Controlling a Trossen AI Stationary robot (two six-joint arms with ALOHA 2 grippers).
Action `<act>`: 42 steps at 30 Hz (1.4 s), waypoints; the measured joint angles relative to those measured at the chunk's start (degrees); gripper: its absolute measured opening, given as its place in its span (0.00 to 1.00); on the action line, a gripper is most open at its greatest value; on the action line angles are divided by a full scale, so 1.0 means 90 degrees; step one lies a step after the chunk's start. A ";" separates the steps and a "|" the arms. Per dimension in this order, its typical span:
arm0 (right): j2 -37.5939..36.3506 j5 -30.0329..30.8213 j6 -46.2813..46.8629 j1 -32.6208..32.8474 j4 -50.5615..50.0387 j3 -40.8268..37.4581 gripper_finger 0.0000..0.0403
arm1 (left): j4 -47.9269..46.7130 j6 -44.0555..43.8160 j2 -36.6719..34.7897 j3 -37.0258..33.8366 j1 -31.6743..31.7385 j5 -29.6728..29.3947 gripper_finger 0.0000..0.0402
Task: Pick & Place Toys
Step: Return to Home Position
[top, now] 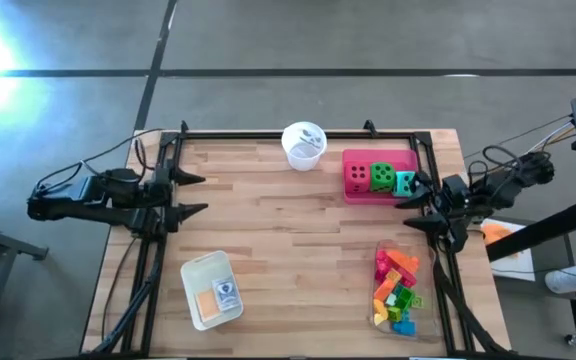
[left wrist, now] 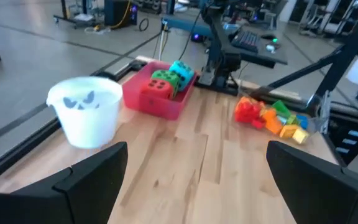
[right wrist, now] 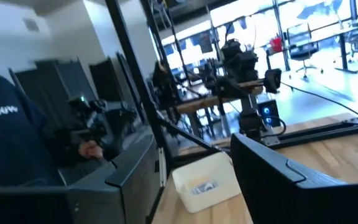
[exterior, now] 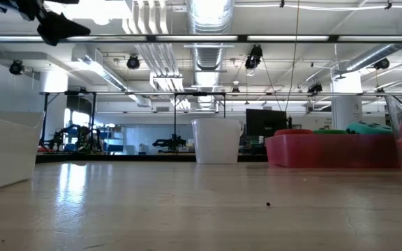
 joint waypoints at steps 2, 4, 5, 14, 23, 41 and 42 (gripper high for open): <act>-0.0270 -0.0010 0.0081 -0.0028 0.0347 -0.0438 0.51 | -0.0086 -0.0057 -0.0042 -0.0093 0.0057 0.0003 0.97; -0.0482 -0.0071 0.0095 -0.0028 0.0703 -0.0841 0.52 | -0.0062 -0.0194 -0.0128 -0.0297 0.0090 0.0004 0.97; -0.0582 -0.0157 0.0079 -0.0028 0.0874 -0.1031 0.52 | -0.0026 -0.0279 -0.0186 -0.0434 0.0103 0.0015 0.97; -0.1316 -0.0315 0.0043 -0.0051 0.1785 -0.2301 0.52 | 0.0956 -0.0665 -0.1053 -0.1745 0.0105 0.0222 0.97; -0.1981 -0.0438 0.0155 -0.0447 0.2625 -0.3381 0.52 | 0.0941 -0.0709 -0.1740 -0.2191 0.0108 0.0219 0.96; -0.2382 -0.1670 0.0198 -0.1657 0.3297 -0.4455 0.52 | 0.0935 -0.0798 -0.2231 -0.2926 0.0149 0.0221 0.97; -0.2381 -0.1667 0.0226 -0.1681 0.3249 -0.4460 0.52 | 0.0929 -0.0814 -0.2295 -0.2968 0.0149 0.0226 0.97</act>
